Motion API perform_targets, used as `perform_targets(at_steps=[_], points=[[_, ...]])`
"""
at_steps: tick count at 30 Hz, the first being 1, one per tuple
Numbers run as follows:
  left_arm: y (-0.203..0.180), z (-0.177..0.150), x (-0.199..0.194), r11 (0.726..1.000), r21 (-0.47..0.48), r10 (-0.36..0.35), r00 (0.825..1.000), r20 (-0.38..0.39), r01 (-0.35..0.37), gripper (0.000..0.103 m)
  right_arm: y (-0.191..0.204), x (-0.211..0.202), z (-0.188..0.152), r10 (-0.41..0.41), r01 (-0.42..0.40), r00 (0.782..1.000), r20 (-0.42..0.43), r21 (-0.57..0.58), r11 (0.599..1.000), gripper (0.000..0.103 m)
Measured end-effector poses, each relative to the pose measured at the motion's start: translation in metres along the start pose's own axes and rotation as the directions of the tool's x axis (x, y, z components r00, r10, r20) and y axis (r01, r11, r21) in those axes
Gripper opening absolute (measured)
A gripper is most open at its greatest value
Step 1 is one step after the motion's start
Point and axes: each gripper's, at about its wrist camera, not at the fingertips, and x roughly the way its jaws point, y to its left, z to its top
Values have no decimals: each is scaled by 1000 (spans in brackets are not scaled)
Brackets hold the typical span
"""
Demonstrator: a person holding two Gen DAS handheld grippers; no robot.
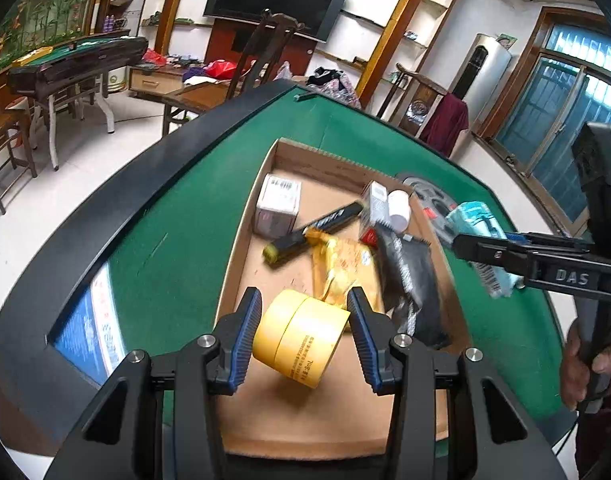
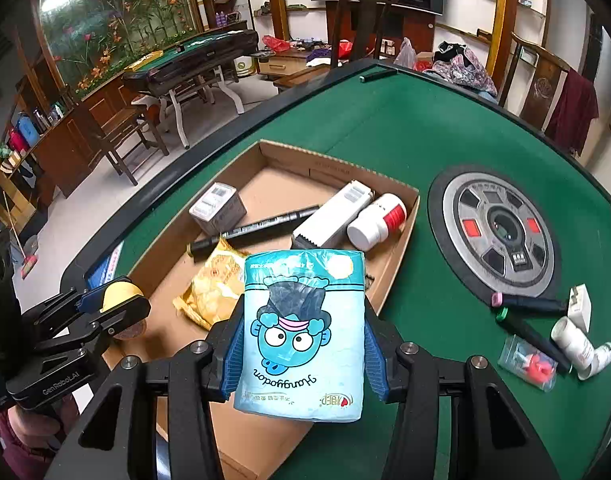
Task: Organize objects
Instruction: 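Carry the tape roll and tissue pack over the cardboard tray with both grippers, then lower the tape roll and tissue pack into the tray and open both grippers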
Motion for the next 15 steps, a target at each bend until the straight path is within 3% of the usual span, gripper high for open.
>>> perform_targets(at_steps=[6, 15], points=[[-15, 24, -1, 998, 63, -8, 1000, 29, 6, 44, -12, 12, 31, 39, -38, 999, 0, 71, 997, 54], [-13, 12, 25, 998, 68, 20, 998, -57, -16, 44, 13, 66, 88, 61, -58, 997, -56, 55, 997, 54]])
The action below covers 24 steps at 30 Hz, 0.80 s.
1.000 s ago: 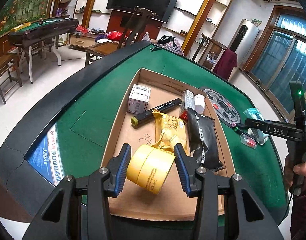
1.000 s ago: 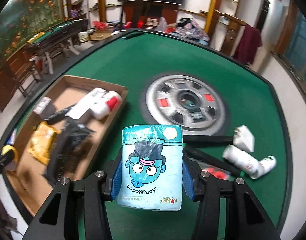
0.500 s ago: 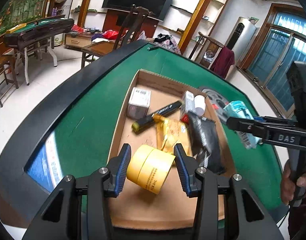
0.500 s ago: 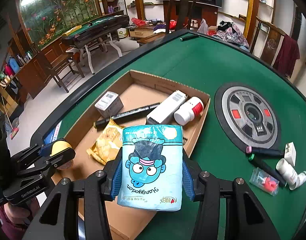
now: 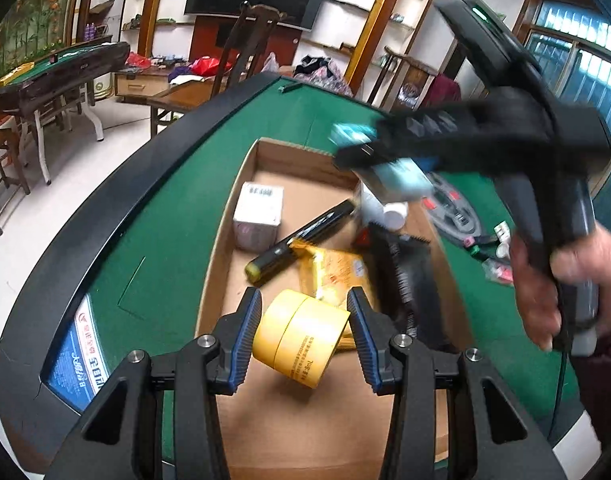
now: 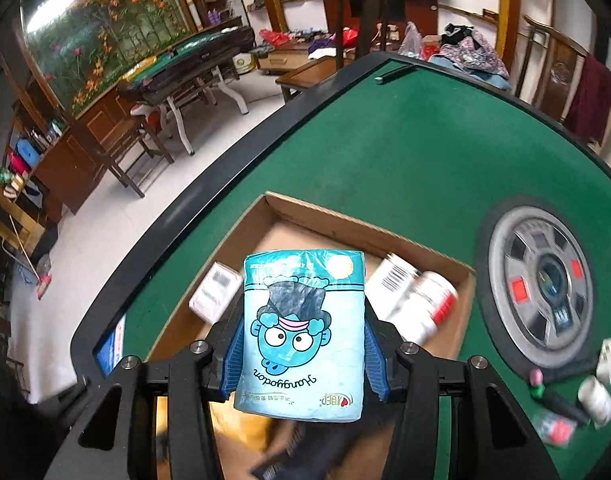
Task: Organize objects
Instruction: 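Lower the tape roll and tissue pack into the tray and open both grippers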
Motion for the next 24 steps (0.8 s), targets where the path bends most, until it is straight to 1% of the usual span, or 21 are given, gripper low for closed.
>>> perform_targets(at_steps=[3, 9, 19, 24], points=[[6, -2, 7, 1000, 0, 8, 1000, -24, -8, 44, 16, 23, 14, -7, 7, 1000, -28, -27, 1000, 54], [8, -11, 18, 1000, 26, 9, 999, -53, -7, 44, 28, 63, 23, -43, 40, 997, -71, -48, 998, 54], [5, -16, 15, 1000, 24, -7, 1000, -18, 7, 44, 23, 92, 28, -82, 78, 991, -109, -36, 996, 55], [2, -17, 13, 999, 42, 15, 1000, -2, -15, 44, 22, 97, 25, -104, 100, 987, -121, -34, 994, 56]])
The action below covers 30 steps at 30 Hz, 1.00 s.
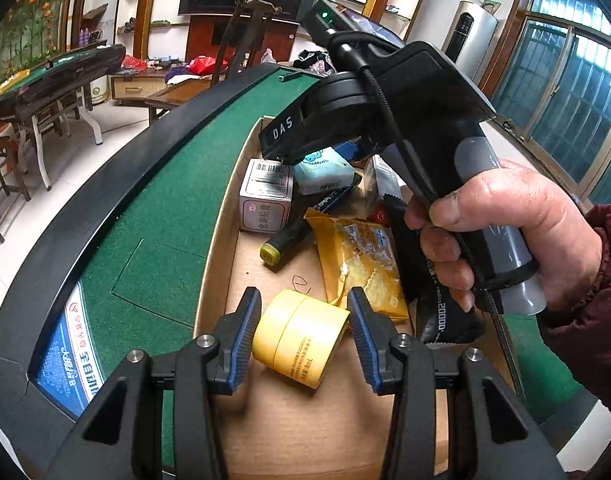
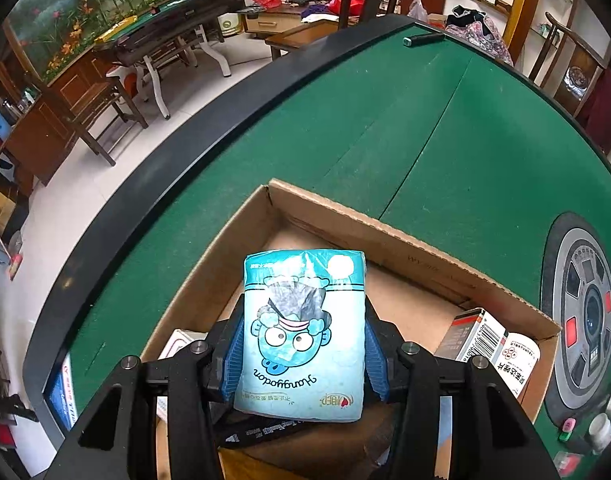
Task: Organize objects
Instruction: 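Lower the tape roll and tissue pack into the tray and open both grippers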
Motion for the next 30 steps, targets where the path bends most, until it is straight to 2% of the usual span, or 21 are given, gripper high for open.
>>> perform_targets(at_steps=[6, 15, 23, 30], points=[[0, 1, -1, 1000, -3, 9, 1000, 10, -9, 45, 2, 1, 1, -6, 6, 1000, 0, 4, 1000, 56], [5, 4, -5, 998, -43, -40, 999, 17, 41, 58, 1, -6, -4, 0, 0, 1000, 15, 16, 1000, 57], [13, 7, -25, 994, -101, -36, 997, 71, 43, 68, 11, -35, -10, -22, 25, 995, 94, -30, 999, 74], [5, 1, -48, 994, -102, -18, 995, 102, 29, 72, 15, -66, -23, -51, 61, 984, 168, -57, 997, 78]])
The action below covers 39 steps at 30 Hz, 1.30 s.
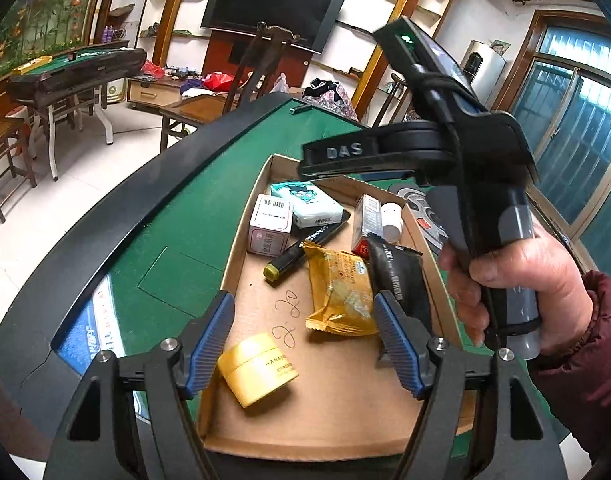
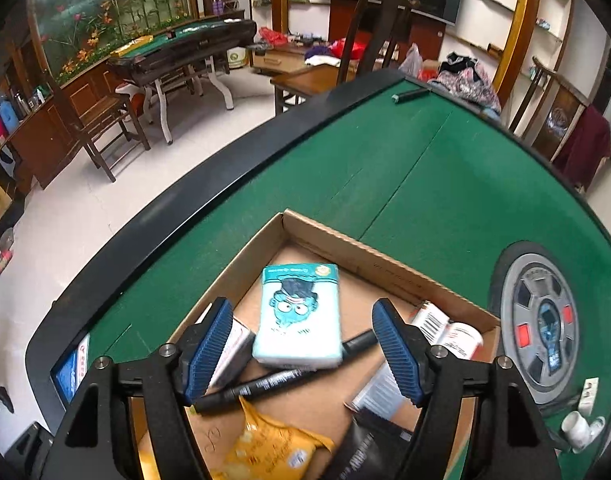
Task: Organize objects
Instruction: 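Lower the tape roll and tissue pack into the tray and open both grippers, then move both grippers back over the remaining items beside the turntable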
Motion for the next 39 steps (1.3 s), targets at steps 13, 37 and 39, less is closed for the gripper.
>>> perform_targets(at_steps=[13, 37, 39], points=[[-48, -8, -18, 999, 51, -9, 1000, 11, 8, 73, -50, -72, -35, -35, 29, 993, 110, 56, 998, 80], [-189, -18, 35, 967, 246, -32, 993, -113, 59, 73, -203, -131, -127, -212, 169, 954, 211, 203, 964, 87], [-197, -19, 43, 965, 257, -28, 992, -127, 60, 73, -212, -131, -134, -224, 180, 951, 211, 212, 961, 87]])
